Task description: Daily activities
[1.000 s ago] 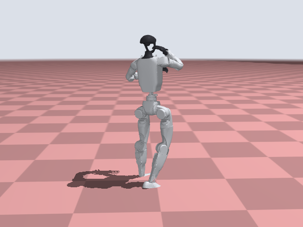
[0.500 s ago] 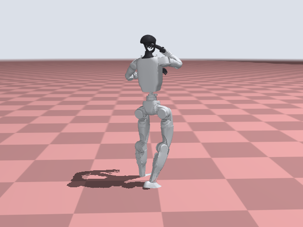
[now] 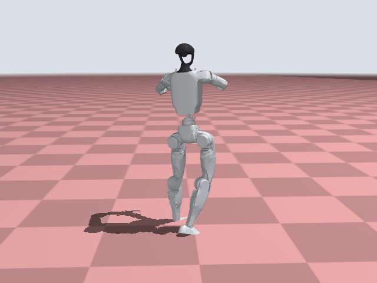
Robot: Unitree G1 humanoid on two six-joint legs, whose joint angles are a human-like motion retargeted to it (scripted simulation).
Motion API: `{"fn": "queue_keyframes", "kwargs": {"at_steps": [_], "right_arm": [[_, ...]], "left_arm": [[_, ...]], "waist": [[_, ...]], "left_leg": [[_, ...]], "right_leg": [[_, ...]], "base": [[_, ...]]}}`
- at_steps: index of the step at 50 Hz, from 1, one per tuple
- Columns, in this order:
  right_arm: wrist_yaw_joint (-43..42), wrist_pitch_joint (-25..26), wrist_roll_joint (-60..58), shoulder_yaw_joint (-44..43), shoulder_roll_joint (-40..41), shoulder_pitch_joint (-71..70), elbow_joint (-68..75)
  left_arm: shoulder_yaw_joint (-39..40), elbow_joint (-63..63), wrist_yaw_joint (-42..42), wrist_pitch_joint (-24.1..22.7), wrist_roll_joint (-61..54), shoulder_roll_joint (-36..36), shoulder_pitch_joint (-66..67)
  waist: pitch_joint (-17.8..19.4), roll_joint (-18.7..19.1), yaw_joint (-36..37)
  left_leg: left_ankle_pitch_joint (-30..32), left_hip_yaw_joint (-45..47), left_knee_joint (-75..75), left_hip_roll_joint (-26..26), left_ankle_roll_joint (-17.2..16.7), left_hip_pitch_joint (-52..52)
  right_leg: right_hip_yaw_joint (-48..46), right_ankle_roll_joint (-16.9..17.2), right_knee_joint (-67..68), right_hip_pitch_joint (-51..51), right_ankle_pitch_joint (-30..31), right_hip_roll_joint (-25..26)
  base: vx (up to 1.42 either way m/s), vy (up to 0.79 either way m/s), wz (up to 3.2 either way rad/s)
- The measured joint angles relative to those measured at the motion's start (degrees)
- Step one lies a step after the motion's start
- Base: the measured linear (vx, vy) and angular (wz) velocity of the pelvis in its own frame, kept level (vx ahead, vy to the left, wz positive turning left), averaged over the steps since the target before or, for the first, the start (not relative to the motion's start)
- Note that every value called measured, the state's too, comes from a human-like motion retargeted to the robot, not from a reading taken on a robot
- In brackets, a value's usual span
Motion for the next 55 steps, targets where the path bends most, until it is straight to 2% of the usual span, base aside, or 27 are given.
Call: {"fn": "queue_keyframes", "kwargs": {"at_steps": [4, 8, 15, 24, 35, 44, 55], "right_arm": [[3.01, 0.81, 1.56, 0.37, 0.72, -1.24, 2.41], [4.16, 0.79, 3.26, 0.24, -2.05, -0.22, 1.36], [-3.55, -1.17, 7.7, -5.1, -3.49, 4.47, -3.11], [-4.17, -1.0, 8.51, -9.33, -2.32, 19.94, -4.25], [-9.31, -3.2, 9.0, -21.56, -3.16, 41.97, -17.45], [-11.93, -1.5, 8.98, -21.81, 0.81, 43.25, -17.61], [-17.26, -2.93, 6.01, -25.49, 5.82, 45.5, -15.44]], "left_arm": [[-0.78, -1.64, -4.68, 0.16, -3.2, 1.69, 3.49], [3.08, -1.91, -3.16, 0.76, -5.25, 2.21, 5.46], [8.91, -0.71, 0.9, 0.67, -8.72, -0.32, 9.61], [12.0, 7.25, 1.99, 2.63, -11.34, -8.34, 16.92], [20.52, 8.95, 2.77, 2.5, -23.46, -16.41, 27.53], [19.51, 8.09, 3.36, 2.39, -29.5, -20.03, 26.41], [21.76, 10.85, 3.08, 2.78, -36.05, -25.14, 32.04]], "waist": [[0.12, -0.84, 0.21], [0.16, -1.09, 0.35], [0.45, -0.28, 0.54], [2.6, -0.1, 0.51], [4.75, 0.91, -0.42], [4.71, 0.72, 0.63], [5.73, 0.37, 1.35]], "left_leg": [[-0.23, 0.1, 0.01, 0.09, 0.01, 0.01], [-0.23, -0.28, -0.01, 0.02, -0.07, -0.1], [-0.38, -1.02, 0.0, 0.0, 0.11, -0.13], [-0.44, -2.52, 0.03, -0.54, 0.3, 0.39], [-0.26, -3.54, 0.04, -0.99, 0.23, 1.02], [0.17, -3.9, 0.01, -1.34, 0.05, 1.34], [0.22, -4.04, 0.01, -1.37, 0.12, 1.77]], "right_leg": [[0.56, -0.45, 0.36, -0.25, 0.13, 0.05], [0.61, -0.58, 0.57, -0.32, 0.66, 0.09], [-0.2, -0.4, 0.78, -0.05, 1.02, 0.06], [-1.66, -0.1, 0.75, 1.21, 0.85, -0.24], [-2.92, 0.36, -0.15, 2.74, 1.0, -0.23], [-3.52, -0.22, -0.33, 3.43, 0.92, -0.31], [-3.41, -0.27, -0.13, 3.85, 1.06, -0.32]], "base": [[0.0, 0.0, 0.0], [0.0, 0.0, 0.0], [0.0, 0.0, 0.0], [0.0, 0.0, 0.08], [0.0, 0.0, 0.0], [0.0, 0.0, 0.0], [0.0, 0.0, 0.0]]}}
